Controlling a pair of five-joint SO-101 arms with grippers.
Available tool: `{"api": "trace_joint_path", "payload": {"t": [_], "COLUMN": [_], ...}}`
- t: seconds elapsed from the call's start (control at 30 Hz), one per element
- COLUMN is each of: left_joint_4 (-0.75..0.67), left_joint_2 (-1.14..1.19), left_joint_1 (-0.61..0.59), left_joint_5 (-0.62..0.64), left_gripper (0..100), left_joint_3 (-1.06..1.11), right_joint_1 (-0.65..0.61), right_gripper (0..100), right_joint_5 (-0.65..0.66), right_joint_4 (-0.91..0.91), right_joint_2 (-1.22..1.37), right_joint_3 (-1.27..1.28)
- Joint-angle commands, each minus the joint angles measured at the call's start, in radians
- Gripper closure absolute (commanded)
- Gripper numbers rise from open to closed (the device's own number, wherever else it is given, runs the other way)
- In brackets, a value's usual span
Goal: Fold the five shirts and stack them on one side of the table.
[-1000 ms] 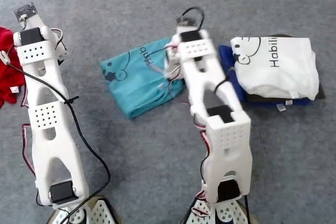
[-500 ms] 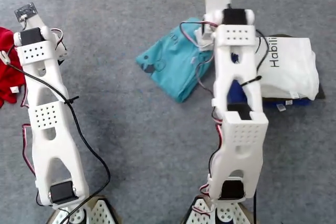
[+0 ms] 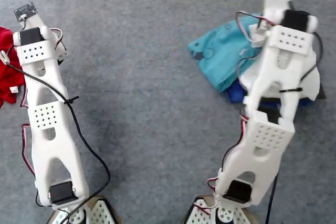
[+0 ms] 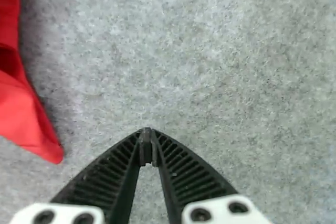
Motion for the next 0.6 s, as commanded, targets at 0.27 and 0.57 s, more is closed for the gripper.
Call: {"api": "trace_joint_path", "payload": {"t": [0.27,0.57], "left_joint_4": [-0.008,-0.011], "left_joint_2": [-0.017,-0.015], "left_joint_1": [0.022,0.024], "left_joint_5": [0.003,0.003], "left_gripper": [97,97], "left_joint_3": [-0.047,-0.044], "right_joint_1": [0.232,0.301], "right_gripper": [98.5,98.4], "right_joint_5": [0.011,0.117], "right_joint_4": [0.006,0.130], "right_joint_2": [-0.071,-0.071], "right_joint_3": [-0.094,-0.094]}}
